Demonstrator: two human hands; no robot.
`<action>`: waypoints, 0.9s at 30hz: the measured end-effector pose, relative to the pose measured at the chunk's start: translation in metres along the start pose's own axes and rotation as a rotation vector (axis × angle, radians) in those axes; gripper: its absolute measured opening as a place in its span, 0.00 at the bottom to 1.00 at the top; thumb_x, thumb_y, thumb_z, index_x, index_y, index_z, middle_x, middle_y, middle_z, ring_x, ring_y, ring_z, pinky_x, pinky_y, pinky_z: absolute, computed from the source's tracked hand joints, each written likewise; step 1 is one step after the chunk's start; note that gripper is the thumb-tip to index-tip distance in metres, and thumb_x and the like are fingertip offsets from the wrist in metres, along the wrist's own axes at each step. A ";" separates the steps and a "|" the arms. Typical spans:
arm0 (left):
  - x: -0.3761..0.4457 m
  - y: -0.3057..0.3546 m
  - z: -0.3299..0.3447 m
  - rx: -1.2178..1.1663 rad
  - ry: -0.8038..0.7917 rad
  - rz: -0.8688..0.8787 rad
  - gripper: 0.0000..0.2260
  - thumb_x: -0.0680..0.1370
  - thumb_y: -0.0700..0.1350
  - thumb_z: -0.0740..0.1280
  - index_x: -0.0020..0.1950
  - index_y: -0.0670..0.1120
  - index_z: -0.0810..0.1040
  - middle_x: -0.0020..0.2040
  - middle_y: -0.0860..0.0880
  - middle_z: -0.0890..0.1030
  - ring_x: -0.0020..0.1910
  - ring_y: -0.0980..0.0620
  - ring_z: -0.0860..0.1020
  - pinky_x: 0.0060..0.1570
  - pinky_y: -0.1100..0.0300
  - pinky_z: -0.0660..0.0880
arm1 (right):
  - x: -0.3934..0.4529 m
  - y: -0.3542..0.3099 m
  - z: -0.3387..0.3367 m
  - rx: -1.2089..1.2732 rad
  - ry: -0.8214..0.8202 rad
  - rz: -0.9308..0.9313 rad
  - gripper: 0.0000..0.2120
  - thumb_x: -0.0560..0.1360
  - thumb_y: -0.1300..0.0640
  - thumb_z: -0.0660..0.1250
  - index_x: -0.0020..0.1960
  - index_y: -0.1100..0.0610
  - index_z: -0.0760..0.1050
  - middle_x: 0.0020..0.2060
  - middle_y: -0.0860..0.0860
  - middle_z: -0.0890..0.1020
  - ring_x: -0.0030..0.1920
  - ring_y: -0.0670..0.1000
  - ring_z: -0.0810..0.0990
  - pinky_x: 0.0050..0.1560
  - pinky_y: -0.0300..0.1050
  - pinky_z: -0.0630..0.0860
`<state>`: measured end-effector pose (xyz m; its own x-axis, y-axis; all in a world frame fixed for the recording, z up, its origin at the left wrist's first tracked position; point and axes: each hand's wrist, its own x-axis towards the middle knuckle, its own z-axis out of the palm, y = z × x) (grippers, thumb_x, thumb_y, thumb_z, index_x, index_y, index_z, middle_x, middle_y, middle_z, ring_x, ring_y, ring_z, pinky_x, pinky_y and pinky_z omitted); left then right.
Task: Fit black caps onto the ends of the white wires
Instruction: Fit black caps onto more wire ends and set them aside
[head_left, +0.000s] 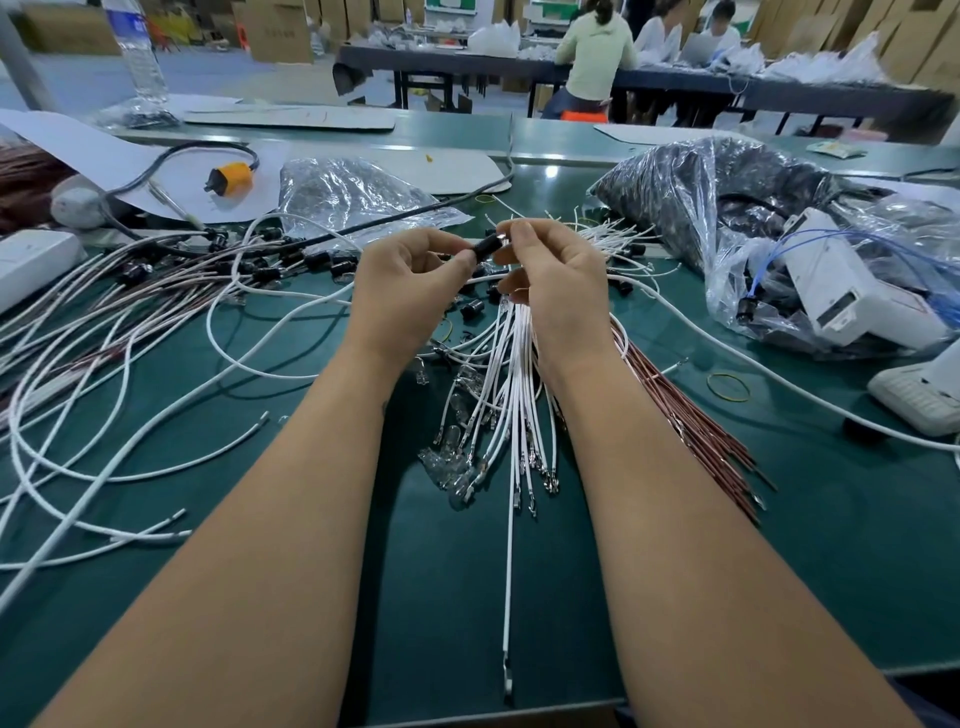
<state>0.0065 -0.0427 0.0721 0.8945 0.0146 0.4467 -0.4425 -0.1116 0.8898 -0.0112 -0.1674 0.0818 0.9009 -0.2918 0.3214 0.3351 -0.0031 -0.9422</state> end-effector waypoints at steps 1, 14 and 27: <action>0.000 0.000 0.000 -0.009 0.004 -0.002 0.03 0.75 0.39 0.70 0.42 0.45 0.81 0.23 0.57 0.70 0.22 0.61 0.63 0.24 0.71 0.62 | -0.001 -0.001 0.000 0.003 -0.031 0.003 0.04 0.78 0.59 0.66 0.48 0.57 0.79 0.37 0.50 0.81 0.31 0.43 0.76 0.33 0.34 0.73; 0.004 0.000 -0.005 -0.255 -0.206 -0.170 0.11 0.78 0.33 0.62 0.50 0.44 0.82 0.20 0.55 0.64 0.19 0.57 0.57 0.22 0.67 0.55 | -0.005 -0.002 0.001 0.109 -0.049 0.052 0.06 0.77 0.67 0.66 0.45 0.58 0.76 0.36 0.51 0.79 0.32 0.44 0.76 0.35 0.34 0.75; -0.007 0.008 0.004 -0.141 -0.037 -0.079 0.02 0.75 0.40 0.71 0.46 0.42 0.81 0.25 0.59 0.77 0.21 0.64 0.70 0.25 0.75 0.66 | -0.001 -0.044 -0.026 -0.597 -0.031 0.028 0.09 0.76 0.60 0.63 0.47 0.64 0.80 0.42 0.61 0.82 0.38 0.55 0.77 0.46 0.57 0.78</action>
<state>-0.0026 -0.0481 0.0756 0.9273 -0.0190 0.3738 -0.3731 0.0291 0.9273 -0.0341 -0.1919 0.1207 0.9178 -0.2715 0.2896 0.1059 -0.5357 -0.8378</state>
